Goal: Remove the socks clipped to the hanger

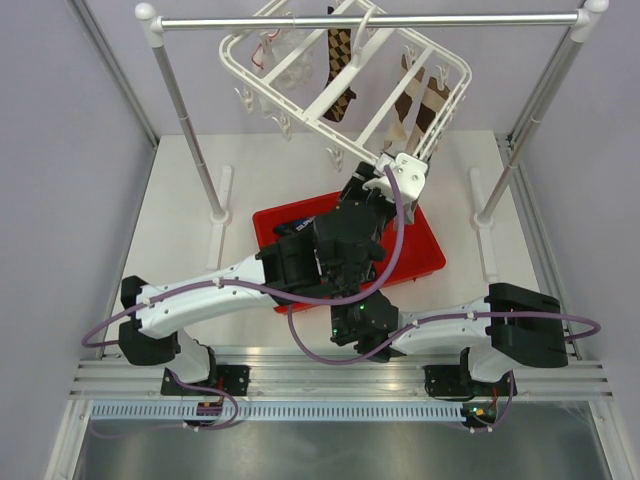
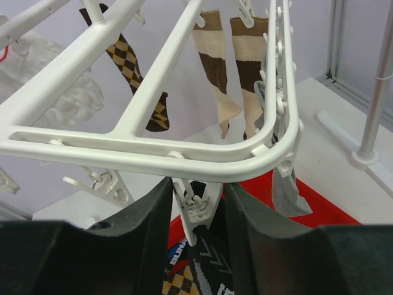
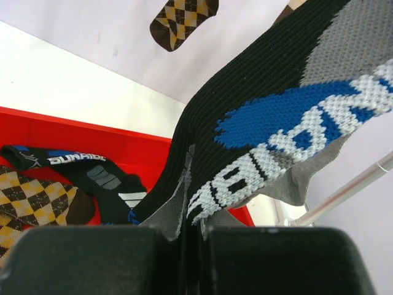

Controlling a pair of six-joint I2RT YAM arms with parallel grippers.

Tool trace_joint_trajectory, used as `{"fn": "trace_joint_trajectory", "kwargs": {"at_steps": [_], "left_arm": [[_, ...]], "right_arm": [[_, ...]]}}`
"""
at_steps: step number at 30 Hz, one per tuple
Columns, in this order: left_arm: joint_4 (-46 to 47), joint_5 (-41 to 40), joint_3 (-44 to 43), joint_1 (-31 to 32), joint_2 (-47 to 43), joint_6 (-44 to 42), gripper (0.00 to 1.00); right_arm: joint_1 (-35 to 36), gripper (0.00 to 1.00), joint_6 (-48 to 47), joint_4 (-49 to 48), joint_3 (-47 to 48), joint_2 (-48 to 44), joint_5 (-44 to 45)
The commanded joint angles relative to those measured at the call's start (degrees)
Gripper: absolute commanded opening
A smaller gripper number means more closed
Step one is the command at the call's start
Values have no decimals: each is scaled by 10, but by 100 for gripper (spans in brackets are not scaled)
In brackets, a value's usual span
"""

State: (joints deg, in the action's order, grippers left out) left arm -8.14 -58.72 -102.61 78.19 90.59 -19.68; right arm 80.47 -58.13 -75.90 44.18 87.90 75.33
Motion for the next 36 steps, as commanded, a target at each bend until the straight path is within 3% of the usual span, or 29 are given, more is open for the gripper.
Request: {"fn": "trace_joint_trajectory", "kwargs": {"at_steps": [1, 9, 15, 17, 18, 19, 20, 21, 22, 28, 31, 32, 36], "left_arm": [[42, -25, -25, 0, 4, -47, 42], [61, -26, -24, 0, 3, -62, 2], [70, -24, -21, 1, -5, -66, 2], [70, -21, -18, 0, -12, -62, 2], [70, -21, -17, 0, -14, -58, 2], [70, -20, -15, 1, -20, -57, 2], [71, -20, -14, 1, -21, -56, 2], [70, -20, -13, 0, -24, -55, 2], [71, -20, -11, 0, -26, -54, 2], [75, -18, -1, 1, -45, -43, 2], [77, -15, 6, 0, -59, -35, 2], [77, -14, 7, 0, -61, -33, 2], [77, -14, 17, 0, -80, -29, 2]], "right_arm": [[5, 1, 10, -136, 17, -16, -2], [7, 1, 15, -128, 16, -20, -3], [-9, 1, 66, -64, 12, -36, -16], [-25, 1, 170, 5, 6, -62, -32], [-53, 1, 239, 141, 6, -77, -48], [-71, 1, 309, 228, 15, -113, -102], [-122, 1, 458, 310, 21, -130, -151], [-147, 1, 504, 393, 22, -144, -190], [-167, 1, 534, 408, 17, -158, -241], [-214, 2, 587, 460, 34, -120, -311], [-228, 16, 625, 472, 35, -97, -344], [-232, 29, 632, 476, 37, -91, -351], [-234, 51, 641, 486, 37, -85, -386]]}}
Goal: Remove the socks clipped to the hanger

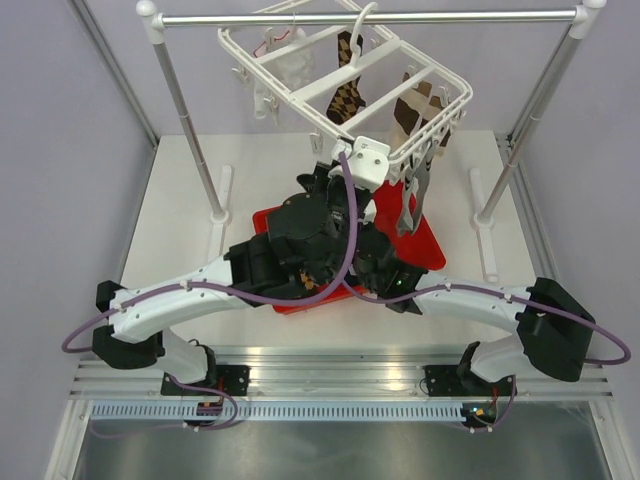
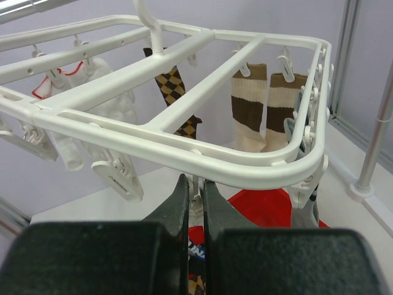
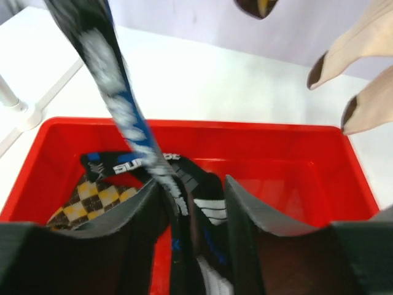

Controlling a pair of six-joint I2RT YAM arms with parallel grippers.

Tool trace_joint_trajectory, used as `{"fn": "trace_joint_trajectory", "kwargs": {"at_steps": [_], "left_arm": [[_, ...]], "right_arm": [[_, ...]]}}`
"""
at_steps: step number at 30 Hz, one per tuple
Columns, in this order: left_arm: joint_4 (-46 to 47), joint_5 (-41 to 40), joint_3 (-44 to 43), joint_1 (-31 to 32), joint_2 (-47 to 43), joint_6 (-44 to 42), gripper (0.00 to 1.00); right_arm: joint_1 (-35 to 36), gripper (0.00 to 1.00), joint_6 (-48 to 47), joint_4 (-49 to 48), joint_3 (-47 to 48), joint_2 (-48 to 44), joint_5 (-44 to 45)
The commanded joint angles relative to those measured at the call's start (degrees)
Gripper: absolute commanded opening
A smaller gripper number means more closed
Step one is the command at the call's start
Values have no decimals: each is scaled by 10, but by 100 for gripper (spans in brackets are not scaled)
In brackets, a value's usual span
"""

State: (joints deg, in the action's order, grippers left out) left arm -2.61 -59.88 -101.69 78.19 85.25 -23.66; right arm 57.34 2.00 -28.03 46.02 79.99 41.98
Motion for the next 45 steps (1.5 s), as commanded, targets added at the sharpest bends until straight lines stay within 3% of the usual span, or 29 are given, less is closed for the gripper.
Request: {"fn": "trace_joint_trajectory", "kwargs": {"at_steps": [1, 5, 12, 17, 24, 30, 40, 45], "left_arm": [[23, -2, 15, 1, -31, 11, 2], [23, -8, 33, -8, -47, 15, 2], [24, -1, 62, -23, -69, 42, 2], [23, -1, 69, -29, -76, 46, 2], [24, 3, 70, -31, -78, 49, 2], [23, 5, 67, -31, -76, 49, 2], [23, 4, 69, -33, -78, 42, 2], [23, 4, 69, -33, -81, 43, 2]], "right_arm": [[-3, 58, 39, 10, 19, -13, -62], [5, 81, 29, 29, 23, -32, -110], [51, 80, 9, 23, -42, -139, -132], [92, 80, -2, 51, -52, -210, -96], [94, 83, 10, 133, -46, -311, -9], [95, 88, 21, 186, -7, -310, 50], [95, 88, 51, 252, 20, -367, -10], [94, 88, 46, 279, 15, -406, 28]]}}
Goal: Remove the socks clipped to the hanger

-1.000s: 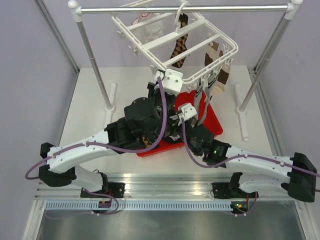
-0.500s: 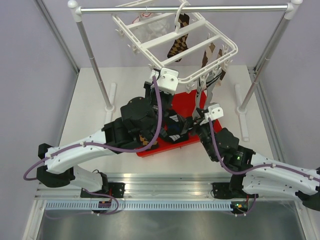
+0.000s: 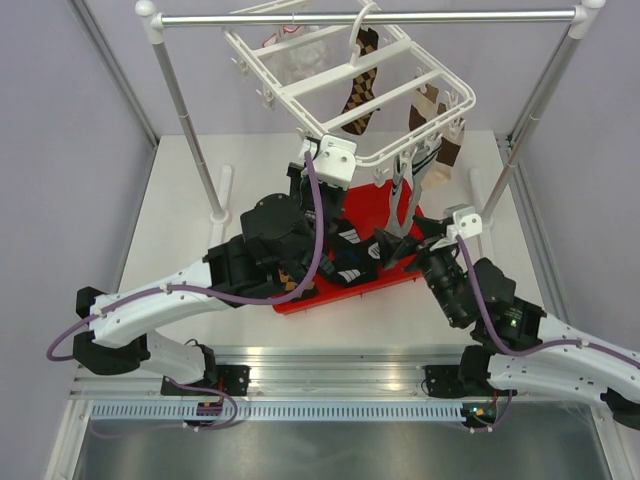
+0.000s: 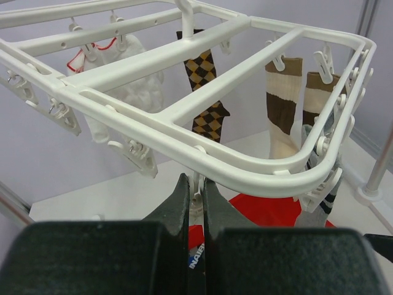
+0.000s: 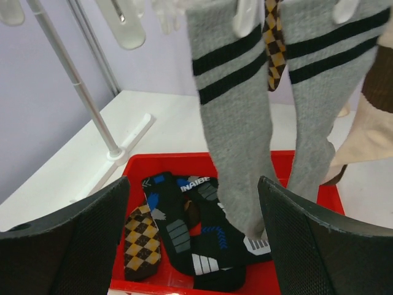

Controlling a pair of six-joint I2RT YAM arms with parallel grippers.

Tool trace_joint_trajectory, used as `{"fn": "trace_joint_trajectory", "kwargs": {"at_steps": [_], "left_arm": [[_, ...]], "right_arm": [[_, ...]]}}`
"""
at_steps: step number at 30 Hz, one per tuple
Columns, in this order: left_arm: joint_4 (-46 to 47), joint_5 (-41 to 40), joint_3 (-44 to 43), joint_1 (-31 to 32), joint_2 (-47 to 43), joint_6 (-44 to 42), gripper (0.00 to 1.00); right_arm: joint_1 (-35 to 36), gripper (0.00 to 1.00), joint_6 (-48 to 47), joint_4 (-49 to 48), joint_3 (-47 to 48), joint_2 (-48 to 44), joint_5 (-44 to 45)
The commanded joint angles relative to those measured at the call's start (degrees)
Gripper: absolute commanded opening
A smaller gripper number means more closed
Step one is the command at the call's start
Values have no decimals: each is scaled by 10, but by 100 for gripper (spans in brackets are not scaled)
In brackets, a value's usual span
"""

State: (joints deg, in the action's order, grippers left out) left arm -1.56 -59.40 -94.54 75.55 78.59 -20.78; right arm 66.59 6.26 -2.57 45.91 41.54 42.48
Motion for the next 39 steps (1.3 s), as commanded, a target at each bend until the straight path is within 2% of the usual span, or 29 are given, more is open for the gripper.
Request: {"fn": "trace_joint_trajectory", "kwargs": {"at_steps": [1, 6, 14, 19, 23, 27, 30, 31, 34, 37, 39], "left_arm": [[13, 0, -3, -7, -13, 14, 2], [14, 1, -4, -7, -14, 13, 2], [13, 2, -6, -7, -16, 11, 2], [13, 2, -4, -7, -19, 10, 2], [13, 1, -2, -6, -22, 10, 2], [14, 0, 1, -8, -29, 11, 2], [13, 0, 4, -8, -33, 12, 2], [14, 0, 5, -9, -34, 12, 2], [13, -1, 14, -13, -37, 18, 2], [13, 2, 30, -21, -44, 35, 4], [3, 17, 42, -31, -52, 56, 10]], "right_arm": [[1, 88, 2, 24, 14, -25, 30], [1, 91, -4, 35, -1, -4, 58], [-43, 92, -27, -35, -13, 98, 73], [-73, 91, -45, -106, -49, 116, 74], [-73, 86, -85, -210, -92, 124, 61], [-73, 69, -103, -264, -110, 136, 59], [-73, 44, -108, -285, -117, 138, 59], [-73, 29, -109, -287, -118, 137, 59], [-73, 1, -106, -286, -120, 120, 52], [-73, 1, -95, -257, -115, 100, 38], [-71, 1, -86, -249, -112, 86, 24]]}}
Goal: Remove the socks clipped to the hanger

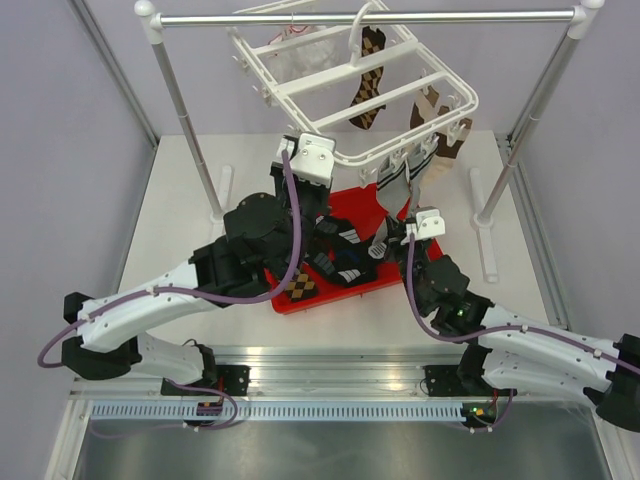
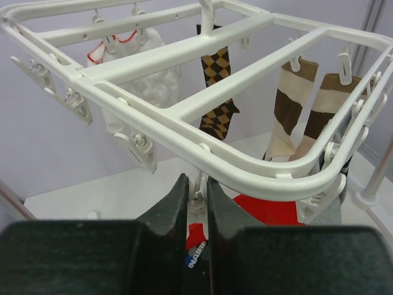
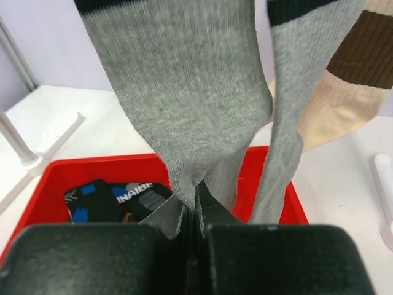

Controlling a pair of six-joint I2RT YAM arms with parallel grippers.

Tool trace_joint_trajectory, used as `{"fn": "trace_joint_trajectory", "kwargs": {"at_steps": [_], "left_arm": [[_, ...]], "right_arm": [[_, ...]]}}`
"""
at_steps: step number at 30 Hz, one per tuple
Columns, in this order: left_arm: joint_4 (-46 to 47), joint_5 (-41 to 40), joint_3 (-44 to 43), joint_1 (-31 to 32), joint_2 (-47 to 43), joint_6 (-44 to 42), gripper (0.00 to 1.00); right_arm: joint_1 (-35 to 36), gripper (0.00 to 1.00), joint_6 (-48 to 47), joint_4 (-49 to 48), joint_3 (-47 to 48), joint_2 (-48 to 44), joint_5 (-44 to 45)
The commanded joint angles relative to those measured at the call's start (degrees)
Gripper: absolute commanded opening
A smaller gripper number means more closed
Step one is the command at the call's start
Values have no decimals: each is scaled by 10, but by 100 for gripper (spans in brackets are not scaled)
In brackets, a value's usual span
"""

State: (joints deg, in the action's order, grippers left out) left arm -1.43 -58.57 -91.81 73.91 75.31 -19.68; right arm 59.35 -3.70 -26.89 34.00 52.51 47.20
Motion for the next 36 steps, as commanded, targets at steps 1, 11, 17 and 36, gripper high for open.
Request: {"fn": "trace_joint_trajectory", "kwargs": {"at_steps": [1, 11, 17, 36], "left_arm": [[-15, 20, 16, -19, -23, 85, 17], [-139, 172, 29, -97, -58, 250, 54], [-172, 268, 40, -108, -94, 277, 73], [-142, 659, 40, -110, -67, 279, 75]], "right_arm": [[2, 1, 19, -3, 8, -27, -25], [37, 1, 17, 32, 44, -17, -38], [52, 1, 13, 43, 63, 4, -42], [81, 1, 0, 59, 77, 7, -22]]}}
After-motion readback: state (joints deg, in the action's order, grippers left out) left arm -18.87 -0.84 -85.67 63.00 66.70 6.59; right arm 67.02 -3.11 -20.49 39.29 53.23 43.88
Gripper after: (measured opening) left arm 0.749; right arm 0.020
